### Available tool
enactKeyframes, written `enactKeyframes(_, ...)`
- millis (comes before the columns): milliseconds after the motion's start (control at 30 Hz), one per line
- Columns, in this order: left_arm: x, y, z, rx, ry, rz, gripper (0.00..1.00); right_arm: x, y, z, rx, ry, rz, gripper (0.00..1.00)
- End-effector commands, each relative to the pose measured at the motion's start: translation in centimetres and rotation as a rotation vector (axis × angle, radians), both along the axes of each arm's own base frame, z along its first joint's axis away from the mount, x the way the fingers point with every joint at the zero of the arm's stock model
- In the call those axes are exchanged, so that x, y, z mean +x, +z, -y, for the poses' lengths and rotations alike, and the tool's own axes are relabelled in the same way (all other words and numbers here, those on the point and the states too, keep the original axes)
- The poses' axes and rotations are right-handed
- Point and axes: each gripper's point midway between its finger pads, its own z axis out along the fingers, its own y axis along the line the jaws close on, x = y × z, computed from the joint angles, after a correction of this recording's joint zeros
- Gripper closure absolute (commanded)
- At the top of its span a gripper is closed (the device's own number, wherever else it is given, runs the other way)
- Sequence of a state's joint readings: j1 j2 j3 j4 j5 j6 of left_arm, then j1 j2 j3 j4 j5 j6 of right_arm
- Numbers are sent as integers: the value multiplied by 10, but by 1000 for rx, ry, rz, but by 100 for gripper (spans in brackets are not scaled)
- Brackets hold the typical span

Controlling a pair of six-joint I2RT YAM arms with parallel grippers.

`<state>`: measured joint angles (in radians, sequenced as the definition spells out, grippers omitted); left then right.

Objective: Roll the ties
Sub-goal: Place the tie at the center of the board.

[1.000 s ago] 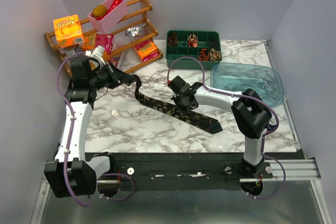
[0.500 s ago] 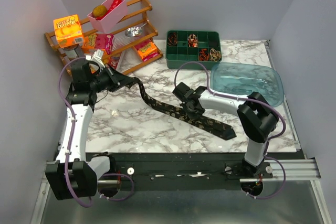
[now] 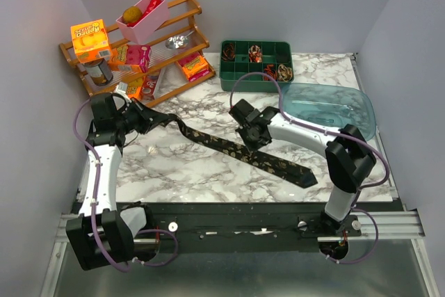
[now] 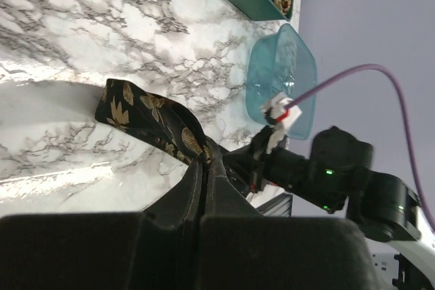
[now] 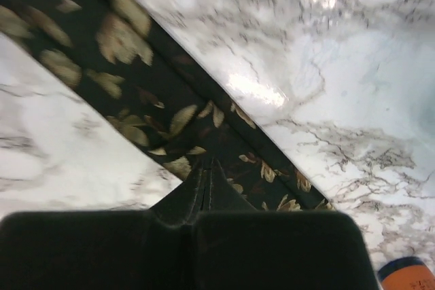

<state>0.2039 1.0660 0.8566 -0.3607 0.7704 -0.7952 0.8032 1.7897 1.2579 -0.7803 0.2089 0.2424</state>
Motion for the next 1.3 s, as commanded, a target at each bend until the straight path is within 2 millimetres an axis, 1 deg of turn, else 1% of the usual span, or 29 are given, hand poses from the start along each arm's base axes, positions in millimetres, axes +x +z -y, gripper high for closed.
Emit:
enactKeyframes(0,-1,-16,-12,15,71,-53,100,22,39,-51,191,61,64,99)
enactKeyframes(67,-2,-27,-14,10,77,-82,100,22,40,-63,212,90,53,99)
enactKeyframes(100,-1,-29,-15,13,79,-82,100,21,38,-71,219,107,51,99)
enactKeyframes(133,-1,-33,-16,14,82,-91,100,23,34,-78,218,115,43,99)
enactKeyframes(200,0,-41,-19,20,95,-106,100,18,25,-90,222,142,15,99)
enactKeyframes(233,0,-44,-20,20,97,-113,100,18,16,-95,211,148,-3,99)
enactKeyframes(300,1,-48,-22,21,101,-119,100,13,7,-103,204,163,-22,99)
enactKeyframes(400,1,-54,-25,26,103,-127,100,7,-9,-107,185,171,-54,99)
enactKeyframes(500,0,-60,-28,31,106,-137,100,3,-23,-102,155,165,-77,99)
enactKeyframes(633,0,-66,-34,27,124,-147,100,-7,-36,-93,122,167,-115,99)
enactKeyframes(800,0,-66,-38,27,130,-139,100,-23,-49,-79,87,175,-172,99)
enactKeyframes(933,0,-64,-38,31,123,-130,100,-31,-56,-63,37,161,-193,99)
enactKeyframes(967,0,-63,-38,30,121,-127,100,-33,-54,-61,41,164,-191,99)
enactKeyframes(1033,0,-61,-37,25,110,-121,100,-30,-48,-66,72,167,-173,99)
enactKeyframes(1067,0,-61,-36,27,105,-119,100,-27,-36,-74,112,175,-151,99)
enactKeyframes(1167,0,-63,-36,30,99,-119,100,-12,-9,-92,190,181,-70,99)
enactKeyframes(1200,0,-64,-36,30,98,-122,100,-1,10,-103,240,186,-16,99)
enactKeyframes(1267,-1,-64,-36,31,96,-120,100,12,28,-112,268,179,47,99)
